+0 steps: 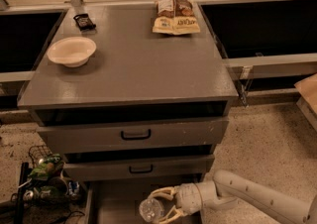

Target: Place blue plastic bottle into bottom drawer

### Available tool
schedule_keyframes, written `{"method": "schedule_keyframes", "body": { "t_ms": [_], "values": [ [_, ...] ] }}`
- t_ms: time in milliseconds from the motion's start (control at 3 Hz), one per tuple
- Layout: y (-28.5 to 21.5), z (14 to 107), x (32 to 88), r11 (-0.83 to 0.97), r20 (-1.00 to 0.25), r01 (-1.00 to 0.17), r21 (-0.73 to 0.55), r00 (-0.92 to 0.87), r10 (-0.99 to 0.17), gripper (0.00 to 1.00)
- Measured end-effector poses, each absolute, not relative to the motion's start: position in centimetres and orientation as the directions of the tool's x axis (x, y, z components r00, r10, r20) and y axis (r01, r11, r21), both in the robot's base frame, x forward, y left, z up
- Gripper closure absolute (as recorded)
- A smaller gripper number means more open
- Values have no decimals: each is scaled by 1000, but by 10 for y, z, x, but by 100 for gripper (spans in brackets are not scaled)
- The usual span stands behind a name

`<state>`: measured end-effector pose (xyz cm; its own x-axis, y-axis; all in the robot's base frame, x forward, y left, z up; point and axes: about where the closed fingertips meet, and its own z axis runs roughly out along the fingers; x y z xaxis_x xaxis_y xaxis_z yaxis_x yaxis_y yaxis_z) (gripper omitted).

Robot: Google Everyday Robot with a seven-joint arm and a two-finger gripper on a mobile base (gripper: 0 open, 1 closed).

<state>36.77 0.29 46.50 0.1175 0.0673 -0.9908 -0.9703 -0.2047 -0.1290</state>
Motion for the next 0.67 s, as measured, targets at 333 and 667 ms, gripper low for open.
{"method": "schedule_keyframes", "body": {
  "t_ms": [333,667],
  "values": [
    [5,443,366,-203,-995,-975,-92,81,62,100],
    [10,390,361,-206,-1000,-979,-6,0,26,100]
  ]
}}
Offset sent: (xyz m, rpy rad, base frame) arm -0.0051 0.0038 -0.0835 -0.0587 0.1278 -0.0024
